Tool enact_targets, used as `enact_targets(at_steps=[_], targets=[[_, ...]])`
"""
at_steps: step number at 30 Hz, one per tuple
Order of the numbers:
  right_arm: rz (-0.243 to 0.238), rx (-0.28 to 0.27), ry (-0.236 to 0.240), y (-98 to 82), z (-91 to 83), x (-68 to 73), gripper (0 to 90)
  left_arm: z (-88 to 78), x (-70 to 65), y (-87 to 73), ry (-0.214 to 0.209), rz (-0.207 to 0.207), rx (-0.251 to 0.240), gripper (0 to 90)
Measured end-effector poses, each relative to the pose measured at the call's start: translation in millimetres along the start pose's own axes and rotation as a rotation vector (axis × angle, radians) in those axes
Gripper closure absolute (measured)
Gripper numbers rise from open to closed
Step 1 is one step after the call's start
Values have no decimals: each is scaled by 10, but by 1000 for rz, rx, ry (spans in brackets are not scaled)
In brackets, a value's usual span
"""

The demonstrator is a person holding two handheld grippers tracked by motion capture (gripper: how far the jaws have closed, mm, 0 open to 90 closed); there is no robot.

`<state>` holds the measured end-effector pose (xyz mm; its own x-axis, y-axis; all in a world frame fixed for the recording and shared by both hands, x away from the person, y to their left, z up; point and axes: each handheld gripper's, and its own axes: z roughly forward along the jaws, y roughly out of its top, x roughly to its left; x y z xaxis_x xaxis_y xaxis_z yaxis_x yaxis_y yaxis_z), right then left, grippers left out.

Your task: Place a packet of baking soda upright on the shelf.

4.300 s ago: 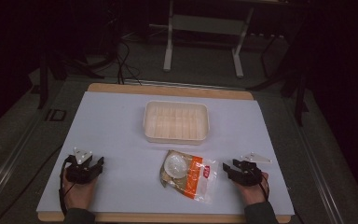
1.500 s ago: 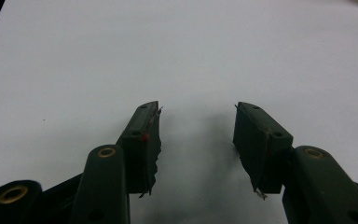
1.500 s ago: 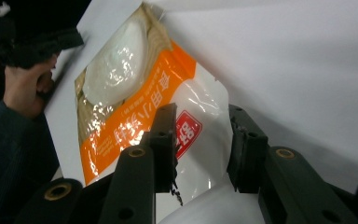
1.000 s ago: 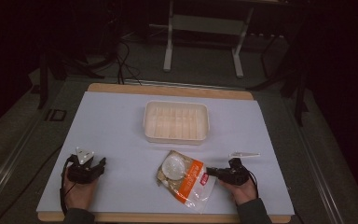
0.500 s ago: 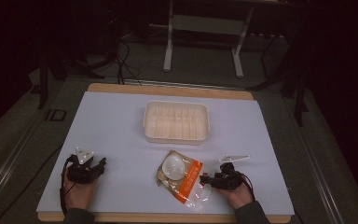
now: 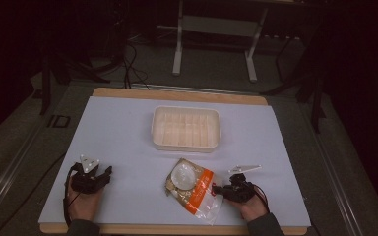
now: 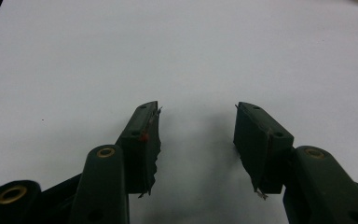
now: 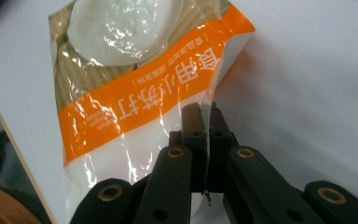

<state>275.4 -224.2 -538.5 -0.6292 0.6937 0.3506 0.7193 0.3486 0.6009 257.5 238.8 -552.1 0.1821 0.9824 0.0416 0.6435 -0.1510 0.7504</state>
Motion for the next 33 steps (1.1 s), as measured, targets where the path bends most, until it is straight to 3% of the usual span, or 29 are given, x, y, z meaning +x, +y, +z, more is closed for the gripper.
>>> enact_targets(at_steps=[4, 13, 15, 22, 26, 33], targets=[[47, -19, 6, 14, -43, 12, 900, 1, -2, 0, 0, 0, 1, 501], [35, -71, 4, 77, -132, 76, 900, 0, -11, 0, 2, 8, 3, 500], [52, -93, 43, 139, -189, 73, 900, 2, -16, 1, 3, 15, 4, 501], [65, -125, 96, 312, -236, 101, 900, 3, -22, 0, 6, 20, 2, 500], [84, -146, 150, 430, -268, 127, 900, 3, -22, 1, 7, 20, 5, 500], [60, -161, 184, 635, -294, 265, 900, 2, -19, 0, 6, 15, 1, 500]])
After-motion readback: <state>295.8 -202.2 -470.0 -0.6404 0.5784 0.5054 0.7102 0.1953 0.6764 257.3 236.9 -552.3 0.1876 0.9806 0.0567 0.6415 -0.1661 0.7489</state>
